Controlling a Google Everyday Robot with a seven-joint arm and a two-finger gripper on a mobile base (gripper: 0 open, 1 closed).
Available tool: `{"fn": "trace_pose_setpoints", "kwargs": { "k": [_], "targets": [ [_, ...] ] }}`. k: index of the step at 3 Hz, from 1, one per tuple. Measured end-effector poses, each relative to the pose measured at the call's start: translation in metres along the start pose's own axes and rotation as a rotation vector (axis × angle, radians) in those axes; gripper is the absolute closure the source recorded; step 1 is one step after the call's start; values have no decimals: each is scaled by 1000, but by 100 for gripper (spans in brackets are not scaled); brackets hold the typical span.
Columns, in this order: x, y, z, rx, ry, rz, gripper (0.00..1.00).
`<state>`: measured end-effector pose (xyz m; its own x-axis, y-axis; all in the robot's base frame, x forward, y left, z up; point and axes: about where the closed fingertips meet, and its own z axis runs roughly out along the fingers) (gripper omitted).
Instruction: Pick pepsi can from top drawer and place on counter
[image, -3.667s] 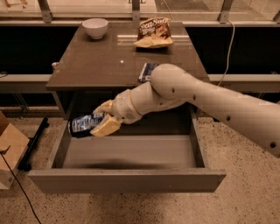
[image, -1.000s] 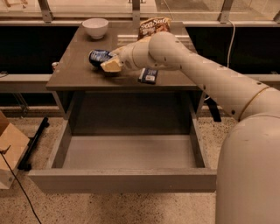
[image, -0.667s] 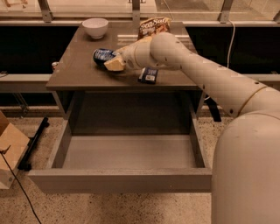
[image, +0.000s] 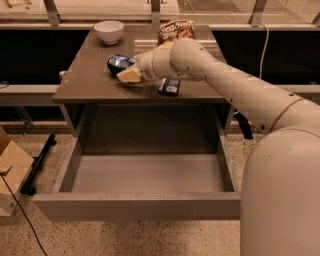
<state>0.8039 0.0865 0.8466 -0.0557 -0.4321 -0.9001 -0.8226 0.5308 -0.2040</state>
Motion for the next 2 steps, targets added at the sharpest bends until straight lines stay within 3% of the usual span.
{"fn": "trace_pose_setpoints", "kwargs": {
  "k": [2],
  "targets": [
    [0, 1, 1, -2, 0, 0, 0]
  ]
}}
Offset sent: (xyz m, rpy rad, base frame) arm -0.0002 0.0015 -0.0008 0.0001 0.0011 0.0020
